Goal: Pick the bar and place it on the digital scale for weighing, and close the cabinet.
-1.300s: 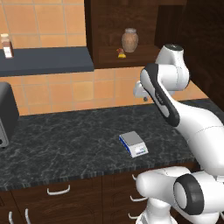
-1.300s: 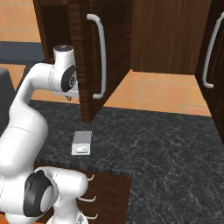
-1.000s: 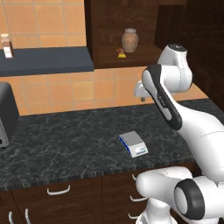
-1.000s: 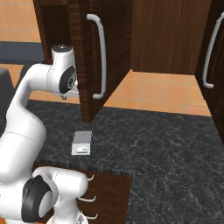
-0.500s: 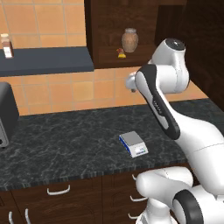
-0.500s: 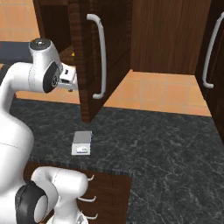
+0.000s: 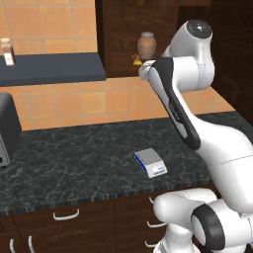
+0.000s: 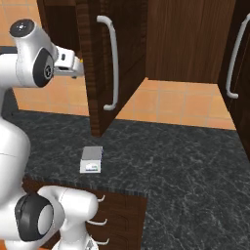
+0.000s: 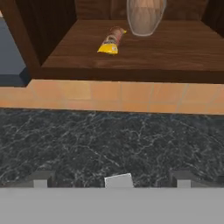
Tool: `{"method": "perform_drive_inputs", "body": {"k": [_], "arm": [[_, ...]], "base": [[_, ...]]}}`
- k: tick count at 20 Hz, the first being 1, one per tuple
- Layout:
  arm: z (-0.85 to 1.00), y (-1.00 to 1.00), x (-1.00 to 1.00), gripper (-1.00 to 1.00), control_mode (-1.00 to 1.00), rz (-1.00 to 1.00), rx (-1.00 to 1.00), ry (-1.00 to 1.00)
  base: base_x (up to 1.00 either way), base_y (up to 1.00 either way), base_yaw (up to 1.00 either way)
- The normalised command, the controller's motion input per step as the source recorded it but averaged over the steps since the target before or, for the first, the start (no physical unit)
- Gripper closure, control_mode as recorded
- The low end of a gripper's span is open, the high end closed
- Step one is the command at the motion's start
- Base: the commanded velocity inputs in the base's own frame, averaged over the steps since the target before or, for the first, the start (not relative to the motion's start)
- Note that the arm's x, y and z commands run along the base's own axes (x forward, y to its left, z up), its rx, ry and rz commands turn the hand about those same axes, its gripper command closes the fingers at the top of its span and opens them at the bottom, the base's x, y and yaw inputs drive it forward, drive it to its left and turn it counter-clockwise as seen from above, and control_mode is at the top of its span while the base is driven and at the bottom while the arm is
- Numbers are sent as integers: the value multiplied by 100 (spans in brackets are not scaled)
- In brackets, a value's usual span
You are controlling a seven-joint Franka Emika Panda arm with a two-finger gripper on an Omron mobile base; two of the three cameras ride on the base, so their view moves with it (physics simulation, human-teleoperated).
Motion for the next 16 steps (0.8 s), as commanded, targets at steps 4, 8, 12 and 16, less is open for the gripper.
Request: {"method": "perform_drive_inputs", "body": {"k": [4, 8, 12, 16], "arm": [[38, -1, 35, -100, -100, 0, 0, -22], [24, -2, 50, -100, -100, 0, 0, -14], [8, 0, 57, -100, -100, 0, 2, 11], [0, -5, 59, -100, -100, 0, 11, 7]], "base": [[0, 0, 0], [0, 0, 0], [0, 0, 0], [0, 0, 0]]}}
